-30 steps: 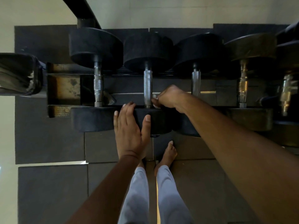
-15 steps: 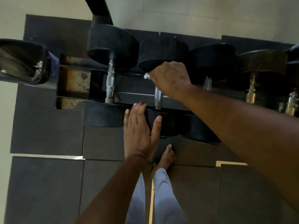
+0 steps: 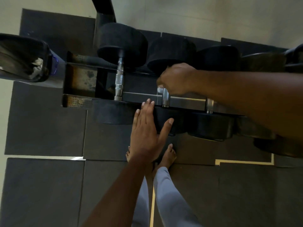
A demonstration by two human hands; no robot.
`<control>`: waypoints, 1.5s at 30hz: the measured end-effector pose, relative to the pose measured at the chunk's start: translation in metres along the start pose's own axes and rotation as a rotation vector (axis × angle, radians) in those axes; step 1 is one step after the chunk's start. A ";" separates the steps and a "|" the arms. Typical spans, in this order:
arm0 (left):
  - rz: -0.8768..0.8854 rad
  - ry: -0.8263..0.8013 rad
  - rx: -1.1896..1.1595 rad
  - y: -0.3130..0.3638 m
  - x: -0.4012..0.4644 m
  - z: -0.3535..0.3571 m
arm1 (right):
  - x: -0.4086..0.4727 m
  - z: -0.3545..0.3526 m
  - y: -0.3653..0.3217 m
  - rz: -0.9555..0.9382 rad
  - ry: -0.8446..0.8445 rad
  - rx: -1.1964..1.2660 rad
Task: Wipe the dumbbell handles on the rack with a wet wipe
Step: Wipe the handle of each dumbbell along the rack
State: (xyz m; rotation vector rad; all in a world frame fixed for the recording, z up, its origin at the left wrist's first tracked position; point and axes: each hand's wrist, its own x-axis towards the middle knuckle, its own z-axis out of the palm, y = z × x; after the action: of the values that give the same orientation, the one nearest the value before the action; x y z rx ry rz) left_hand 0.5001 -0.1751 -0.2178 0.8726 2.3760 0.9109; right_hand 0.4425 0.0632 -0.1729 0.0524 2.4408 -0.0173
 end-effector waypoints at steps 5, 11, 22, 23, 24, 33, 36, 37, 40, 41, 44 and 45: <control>0.009 -0.002 0.020 -0.001 0.000 0.001 | 0.004 -0.009 -0.012 -0.065 -0.203 0.060; 0.035 -0.033 0.030 -0.003 -0.001 -0.001 | 0.000 0.000 -0.024 -0.081 -0.237 0.143; -0.016 -0.050 0.006 0.012 0.001 -0.011 | -0.060 0.056 0.010 0.325 0.259 1.069; -0.024 -0.041 0.012 0.016 0.001 -0.012 | -0.071 0.061 0.015 0.368 0.285 1.182; -0.020 -0.036 0.018 0.022 0.001 -0.012 | -0.084 0.065 0.021 0.406 0.305 1.281; 0.162 -0.052 0.131 0.097 0.008 0.035 | -0.152 0.099 0.065 0.485 0.378 1.617; 0.175 -0.076 0.210 0.111 0.008 0.058 | -0.158 0.115 0.077 0.485 0.379 1.647; 0.165 -0.080 0.247 0.114 0.008 0.064 | -0.158 0.119 0.082 0.499 0.372 1.660; 0.128 -0.081 0.371 0.120 0.006 0.080 | -0.158 0.133 0.093 0.489 0.365 1.587; 0.116 -0.080 0.413 0.122 0.006 0.085 | -0.158 0.138 0.096 0.462 0.375 1.523; 0.080 -0.086 0.522 0.126 0.004 0.098 | -0.161 0.149 0.104 0.389 0.429 1.250; 0.072 -0.087 0.546 0.126 0.005 0.102 | -0.162 0.150 0.105 0.371 0.449 1.159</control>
State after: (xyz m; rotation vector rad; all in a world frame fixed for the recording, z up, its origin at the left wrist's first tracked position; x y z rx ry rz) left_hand 0.6067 -0.0551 -0.1987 1.1720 2.5657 0.2287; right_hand 0.6677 0.1591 -0.1833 1.0999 2.4500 -1.3521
